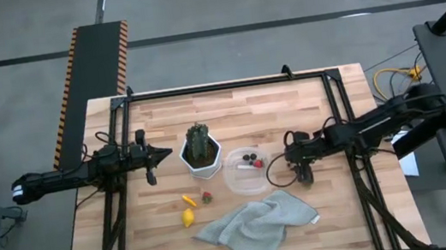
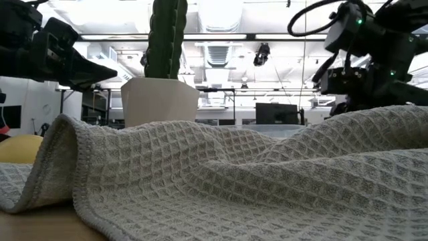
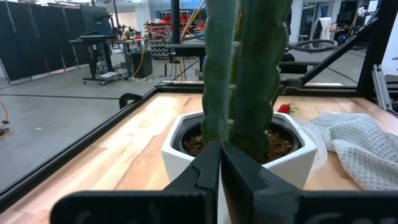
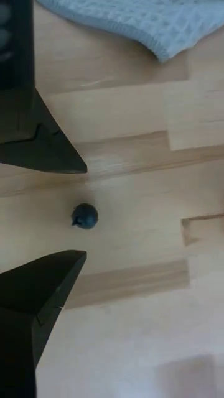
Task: Pick and placing Produce into tupperware
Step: Put the blueberry into the transparent bin
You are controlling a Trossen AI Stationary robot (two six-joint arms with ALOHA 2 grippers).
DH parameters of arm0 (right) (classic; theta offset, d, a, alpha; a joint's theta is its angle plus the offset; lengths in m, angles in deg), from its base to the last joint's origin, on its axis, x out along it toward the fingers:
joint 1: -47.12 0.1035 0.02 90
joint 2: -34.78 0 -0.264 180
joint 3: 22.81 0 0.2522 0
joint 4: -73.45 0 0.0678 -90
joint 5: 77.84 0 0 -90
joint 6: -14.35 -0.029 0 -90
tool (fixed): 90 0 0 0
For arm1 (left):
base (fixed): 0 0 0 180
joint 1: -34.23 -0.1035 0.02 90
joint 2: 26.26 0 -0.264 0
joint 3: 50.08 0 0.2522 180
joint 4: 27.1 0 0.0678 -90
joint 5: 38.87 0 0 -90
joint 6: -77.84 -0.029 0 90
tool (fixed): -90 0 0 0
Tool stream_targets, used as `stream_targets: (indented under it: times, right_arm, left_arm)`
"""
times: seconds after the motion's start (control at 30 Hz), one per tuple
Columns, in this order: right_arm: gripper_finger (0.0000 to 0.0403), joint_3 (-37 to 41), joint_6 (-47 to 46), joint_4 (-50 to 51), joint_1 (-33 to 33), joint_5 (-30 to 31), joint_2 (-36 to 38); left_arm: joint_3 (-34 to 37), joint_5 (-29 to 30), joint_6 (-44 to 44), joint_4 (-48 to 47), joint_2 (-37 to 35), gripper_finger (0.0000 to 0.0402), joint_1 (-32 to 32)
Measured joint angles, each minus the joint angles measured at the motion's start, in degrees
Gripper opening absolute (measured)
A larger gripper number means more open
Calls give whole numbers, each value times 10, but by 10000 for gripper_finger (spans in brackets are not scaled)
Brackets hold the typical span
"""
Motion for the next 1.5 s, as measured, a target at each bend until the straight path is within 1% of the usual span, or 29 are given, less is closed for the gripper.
stream_targets:
  times: [0.3, 0.5, 0.7, 1.0, 1.2, 1.33, 1.5]
  right_arm:
    - [205, -4, 0, -5, 0, -3, -43]
    - [205, -3, 0, -10, 0, -4, -32]
    - [205, -3, 4, -22, 0, 8, -23]
    - [205, -4, 6, -29, 0, 10, -47]
    - [205, -4, 5, -28, 0, 10, -49]
    - [197, -4, 4, -28, 0, 10, -48]
    - [177, -4, 4, -29, 0, 10, -48]
  left_arm:
    - [0, 0, 0, 0, 0, 0, 0]
    - [0, 0, 0, 0, 0, 0, 0]
    - [0, 0, 0, 0, 0, 0, 0]
    - [0, 0, 0, 0, 0, 0, 0]
    - [0, 0, 0, 0, 1, 0, 0]
    - [0, 0, 0, 0, 1, 0, 0]
    - [0, 0, 0, 0, 2, 0, 0]
